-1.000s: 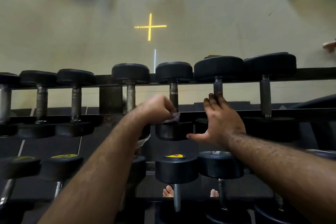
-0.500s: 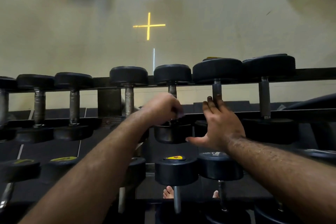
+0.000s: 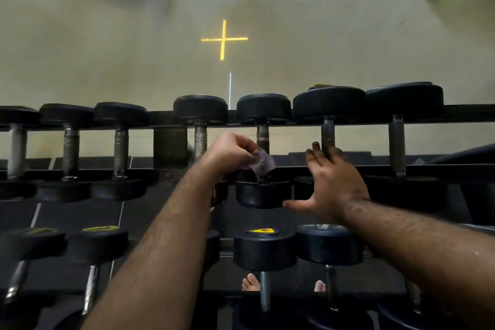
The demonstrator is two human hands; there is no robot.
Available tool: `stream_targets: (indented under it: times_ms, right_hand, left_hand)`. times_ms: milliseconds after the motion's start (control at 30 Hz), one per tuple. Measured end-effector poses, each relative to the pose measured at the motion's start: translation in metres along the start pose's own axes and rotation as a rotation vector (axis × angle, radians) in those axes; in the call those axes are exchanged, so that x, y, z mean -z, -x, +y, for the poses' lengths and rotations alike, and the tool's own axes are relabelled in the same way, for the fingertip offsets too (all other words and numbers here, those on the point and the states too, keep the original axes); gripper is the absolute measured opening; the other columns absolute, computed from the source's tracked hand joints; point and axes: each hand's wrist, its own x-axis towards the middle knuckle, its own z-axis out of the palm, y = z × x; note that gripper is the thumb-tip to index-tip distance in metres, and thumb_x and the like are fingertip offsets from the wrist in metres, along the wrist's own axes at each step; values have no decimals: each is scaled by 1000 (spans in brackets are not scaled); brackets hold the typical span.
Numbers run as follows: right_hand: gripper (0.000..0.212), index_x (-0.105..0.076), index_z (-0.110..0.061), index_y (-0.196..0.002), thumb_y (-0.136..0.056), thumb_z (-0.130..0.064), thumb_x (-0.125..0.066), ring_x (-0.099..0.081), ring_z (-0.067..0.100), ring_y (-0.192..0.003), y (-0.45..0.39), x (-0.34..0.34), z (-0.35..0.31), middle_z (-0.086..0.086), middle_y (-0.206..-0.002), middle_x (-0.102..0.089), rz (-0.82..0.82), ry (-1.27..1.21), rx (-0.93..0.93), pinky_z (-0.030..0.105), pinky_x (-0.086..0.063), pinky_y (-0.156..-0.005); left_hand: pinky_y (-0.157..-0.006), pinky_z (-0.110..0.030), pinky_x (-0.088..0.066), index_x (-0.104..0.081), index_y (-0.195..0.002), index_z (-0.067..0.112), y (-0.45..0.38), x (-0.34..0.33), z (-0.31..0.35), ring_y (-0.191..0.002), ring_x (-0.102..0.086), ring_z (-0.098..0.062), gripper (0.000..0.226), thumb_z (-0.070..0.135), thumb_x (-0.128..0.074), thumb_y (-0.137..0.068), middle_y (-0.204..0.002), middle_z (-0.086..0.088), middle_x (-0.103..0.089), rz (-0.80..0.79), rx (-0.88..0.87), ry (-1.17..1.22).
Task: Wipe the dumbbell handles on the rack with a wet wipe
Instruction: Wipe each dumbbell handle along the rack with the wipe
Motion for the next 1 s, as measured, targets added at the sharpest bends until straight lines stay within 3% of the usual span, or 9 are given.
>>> stream_targets:
  times_ms: [100,200,367,433,533,633,733,867,1000]
  right_hand:
    - [147,-24,-11,-169,-61,-111,-27,-9,33,-164,2,2,-3,9,-177,-23,10,15,-21,48,-15,-134]
    - [148,-27,-10,-168,-60,-112,-28,-10,33,-164,4,1,-4,10,-176,-25,26,20,-33,48,-15,-134]
    - [147,-35,-10,-164,-58,-112,-32,-19,32,-162,8,0,-5,11,-173,-32,77,-3,-56,45,-23,-131]
    - [144,-38,-10,-162,-59,-111,-34,-25,31,-161,10,-1,-5,12,-171,-35,104,-18,-78,45,-27,-130]
    - [142,-41,-10,-159,-59,-111,-33,-32,29,-158,11,-6,-4,12,-170,-37,140,-46,-87,47,-30,-128]
    - [141,-43,-10,-158,-58,-109,-35,-33,29,-157,6,-14,0,12,-168,-39,161,-74,-78,47,-31,-127]
    - [141,-40,-11,-161,-59,-109,-35,-24,29,-161,1,-22,3,11,-171,-35,147,-48,-48,51,-22,-131]
    - [138,-27,-14,-168,-66,-107,-42,-15,29,-165,0,-23,5,9,-177,-22,144,58,133,56,-5,-133]
    - [127,-47,-14,-157,-64,-98,-63,-47,32,-145,-6,-11,-46,9,-160,-51,199,25,475,47,-39,-121]
  left_hand:
    - [-74,-29,-59,-78,-91,24,5,-14,16,-84,-69,-11,16,8,-76,-87,-89,5,-74,329,-85,-406]
    - [-81,-34,-60,-78,-98,23,20,-38,13,-90,-69,-20,13,14,-73,-90,-93,3,-73,221,-63,-683]
    - [-77,-26,-61,-80,-96,20,39,-31,16,-90,-72,-11,17,5,-76,-88,-93,4,-76,60,-81,-319]
    - [-68,-19,-57,-77,-91,21,43,-30,20,-82,-71,-4,18,3,-76,-88,-89,5,-77,211,-138,-219]
    - [-76,-27,-58,-79,-95,25,30,-36,15,-84,-70,-9,14,13,-72,-92,-92,8,-77,552,-376,-330]
    - [-77,-34,-55,-76,-99,21,9,-42,10,-89,-68,-21,15,13,-64,-95,-98,2,-74,641,-487,-540]
    - [-75,-31,-47,-72,-101,16,3,-53,0,-93,-67,-25,15,7,-61,-97,-98,-3,-69,583,-335,-569]
    - [-77,-27,-56,-81,-96,20,13,-44,-29,-92,-73,-19,20,6,-75,-84,-93,0,-77,413,-140,-482]
    - [-76,-11,-51,-82,-100,16,38,-19,-23,-82,-70,-7,19,5,-71,-88,-88,9,-75,751,-350,-231]
